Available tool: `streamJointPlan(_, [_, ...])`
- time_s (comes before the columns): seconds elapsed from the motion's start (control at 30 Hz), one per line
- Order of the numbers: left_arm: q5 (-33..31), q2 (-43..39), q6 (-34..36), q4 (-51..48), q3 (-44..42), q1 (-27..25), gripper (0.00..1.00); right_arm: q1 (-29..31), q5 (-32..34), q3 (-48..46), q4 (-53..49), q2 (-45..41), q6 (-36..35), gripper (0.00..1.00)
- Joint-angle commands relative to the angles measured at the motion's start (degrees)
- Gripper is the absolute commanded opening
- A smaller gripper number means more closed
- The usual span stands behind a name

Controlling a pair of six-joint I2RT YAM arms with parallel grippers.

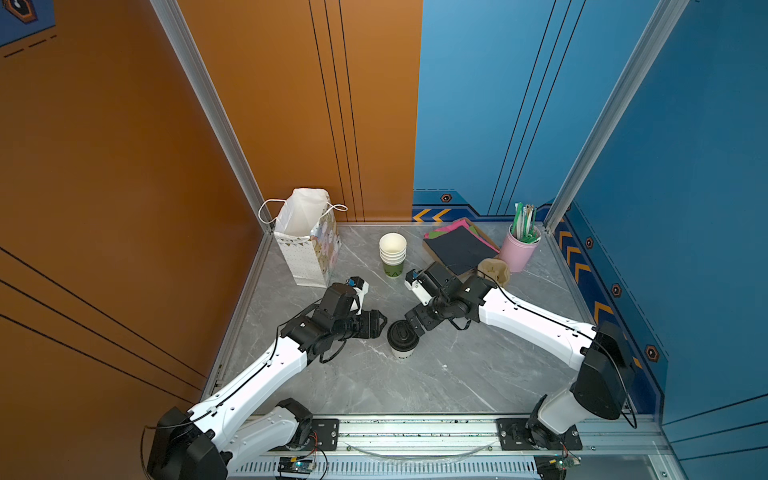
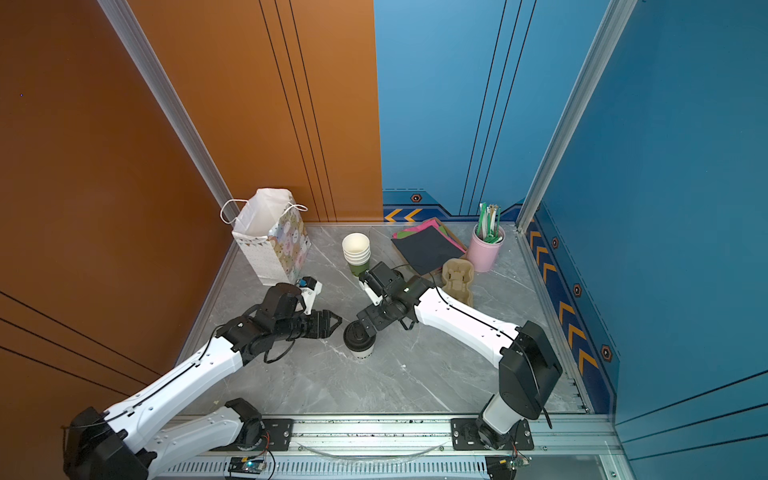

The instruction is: Pack the takeout coffee

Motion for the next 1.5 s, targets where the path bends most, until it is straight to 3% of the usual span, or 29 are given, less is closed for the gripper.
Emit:
streamJointPlan(0.0, [-1.8, -1.2, 1.6, -1.0, -0.1, 0.8, 0.74, 0.3, 1.2, 2.6, -2.6, -1.5, -0.9, 1.00])
streamJointPlan(0.2, [-3.8, -2.6, 1.8, -1.1, -0.7, 2.8, 0.85, 4.2, 1.9, 4.6, -4.4, -1.3, -1.3, 1.00])
streamJointPlan(0.23, [-3.7, -2.9, 1.7, -1.1, -0.8, 3.5, 0.93, 4.9, 2.1, 4.8, -4.8, -1.0, -1.3, 1.00])
streamJointPlan(0.33, [-3.2, -3.3, 1.8, -1.1, -1.2, 5.5, 1.00, 6.3, 2.2, 4.6, -5.5, -0.1, -1.0, 1.00])
streamJointPlan(0.63, [-2.0, -4.0, 1.6, -1.0, -1.7, 7.2, 0.98, 9.1, 2.1, 5.5, -6.4, 2.8, 0.1, 1.00])
streamJointPlan(1.47, [-2.5, -6.4, 1.3, -1.0, -4.0, 7.5, 0.98, 9.6, 0.0, 8.2, -6.4, 8.7, 0.6, 1.00])
